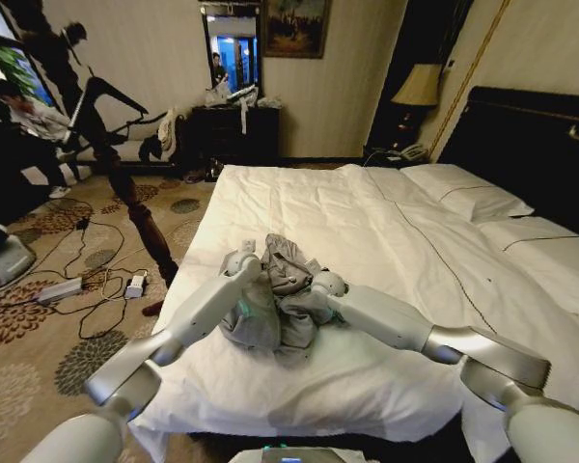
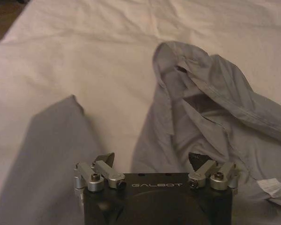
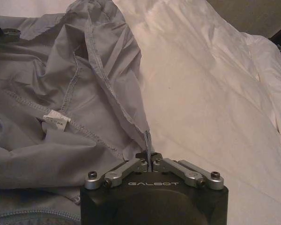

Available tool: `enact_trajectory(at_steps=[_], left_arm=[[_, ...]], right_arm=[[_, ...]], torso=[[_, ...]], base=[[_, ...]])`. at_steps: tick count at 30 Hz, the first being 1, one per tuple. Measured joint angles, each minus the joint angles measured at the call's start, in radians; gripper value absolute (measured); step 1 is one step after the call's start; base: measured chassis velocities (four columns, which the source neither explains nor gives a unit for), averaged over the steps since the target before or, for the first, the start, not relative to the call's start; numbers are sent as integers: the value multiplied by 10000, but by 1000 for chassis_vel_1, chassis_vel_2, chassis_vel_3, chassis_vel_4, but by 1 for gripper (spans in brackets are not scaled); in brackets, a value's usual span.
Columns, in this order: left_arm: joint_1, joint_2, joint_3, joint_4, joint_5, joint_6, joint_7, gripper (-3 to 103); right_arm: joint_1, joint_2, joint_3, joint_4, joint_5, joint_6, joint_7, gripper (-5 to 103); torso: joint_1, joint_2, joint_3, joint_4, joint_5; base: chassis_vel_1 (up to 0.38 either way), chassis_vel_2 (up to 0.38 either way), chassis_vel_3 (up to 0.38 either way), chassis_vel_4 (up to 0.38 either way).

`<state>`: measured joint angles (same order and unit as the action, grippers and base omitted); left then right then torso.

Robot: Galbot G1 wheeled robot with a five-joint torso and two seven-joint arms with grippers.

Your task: Pick up the clothes from the bed and hang them on the clothes hanger.

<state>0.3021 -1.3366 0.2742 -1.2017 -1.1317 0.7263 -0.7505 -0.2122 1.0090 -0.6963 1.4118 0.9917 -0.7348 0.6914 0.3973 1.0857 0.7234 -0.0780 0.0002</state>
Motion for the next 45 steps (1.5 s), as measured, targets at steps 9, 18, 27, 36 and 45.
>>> enact_trajectory(at_steps=[9,18,27,36,45], left_arm=[[-116,-574,-8,950,776,-198,243,77],[-181,-1002,-101,1658,950,-323,471,67],[-107,-1005,-95,1556,1150,-390,335,59],[-13,-998,-106,1539,1245,-401,289,26],[19,-800,-36,1233,1267,-438,232,1]], right_arm=[[-101,7,133,8,-45,8,24,0],[-109,-89,169,106,256,22,142,0],[-84,-87,169,72,253,18,163,0],[-84,-71,159,56,247,26,204,0],[-187,-142,292,104,236,107,248,0]], torso=[[0,1,0,2,1],[0,1,0,-1,-2],[0,1,-1,1,-1],[0,1,0,1,-2],[0,1,0,1,-2]], base=[[0,0,0,0],[0,0,0,0],[0,0,0,0],[0,0,0,0],[0,0,0,0]])
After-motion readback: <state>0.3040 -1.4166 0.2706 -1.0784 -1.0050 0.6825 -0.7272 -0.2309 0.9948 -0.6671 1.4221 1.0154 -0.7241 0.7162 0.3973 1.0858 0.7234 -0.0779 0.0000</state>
